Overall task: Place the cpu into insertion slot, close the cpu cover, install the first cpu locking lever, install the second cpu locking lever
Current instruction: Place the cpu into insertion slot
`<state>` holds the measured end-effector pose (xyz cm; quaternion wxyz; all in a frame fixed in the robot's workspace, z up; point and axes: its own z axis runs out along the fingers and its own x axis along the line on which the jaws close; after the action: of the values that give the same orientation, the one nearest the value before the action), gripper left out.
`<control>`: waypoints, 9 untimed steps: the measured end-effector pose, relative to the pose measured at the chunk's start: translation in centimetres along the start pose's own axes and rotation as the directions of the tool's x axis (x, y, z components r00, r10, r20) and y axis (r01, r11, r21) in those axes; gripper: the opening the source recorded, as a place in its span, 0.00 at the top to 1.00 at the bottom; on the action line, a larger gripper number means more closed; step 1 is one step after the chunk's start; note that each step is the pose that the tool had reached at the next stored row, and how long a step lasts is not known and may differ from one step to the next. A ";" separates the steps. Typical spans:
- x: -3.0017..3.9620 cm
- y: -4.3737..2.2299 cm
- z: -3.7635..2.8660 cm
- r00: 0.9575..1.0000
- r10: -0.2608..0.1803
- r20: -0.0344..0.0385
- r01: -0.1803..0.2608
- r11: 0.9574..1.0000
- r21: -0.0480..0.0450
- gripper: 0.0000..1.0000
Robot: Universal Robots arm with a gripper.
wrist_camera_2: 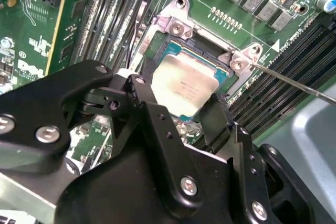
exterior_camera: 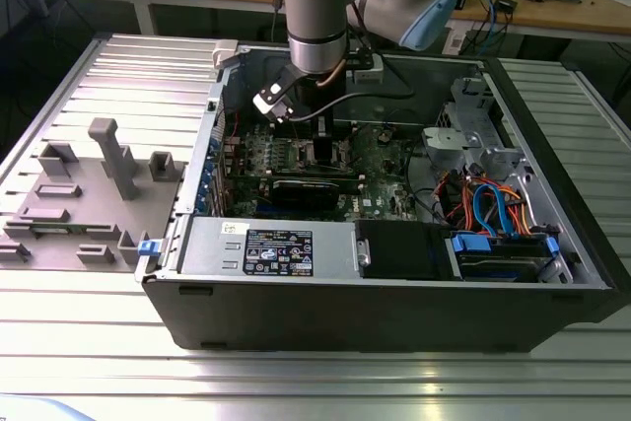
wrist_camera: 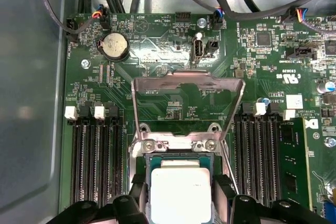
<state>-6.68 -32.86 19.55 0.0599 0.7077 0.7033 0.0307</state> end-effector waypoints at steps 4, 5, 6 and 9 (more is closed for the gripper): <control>-0.05 0.18 -1.33 1.000 0.000 0.000 0.000 1.000 0.006 0.38; -0.09 0.45 -2.26 1.000 0.000 0.000 0.000 1.000 0.026 0.38; -0.09 0.80 -2.28 1.000 0.000 -0.001 0.000 0.999 0.042 0.53; -0.09 0.86 -2.27 1.000 0.000 -0.001 0.000 0.999 0.042 0.83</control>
<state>-6.12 -32.86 21.92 0.0446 0.7088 0.7038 0.0163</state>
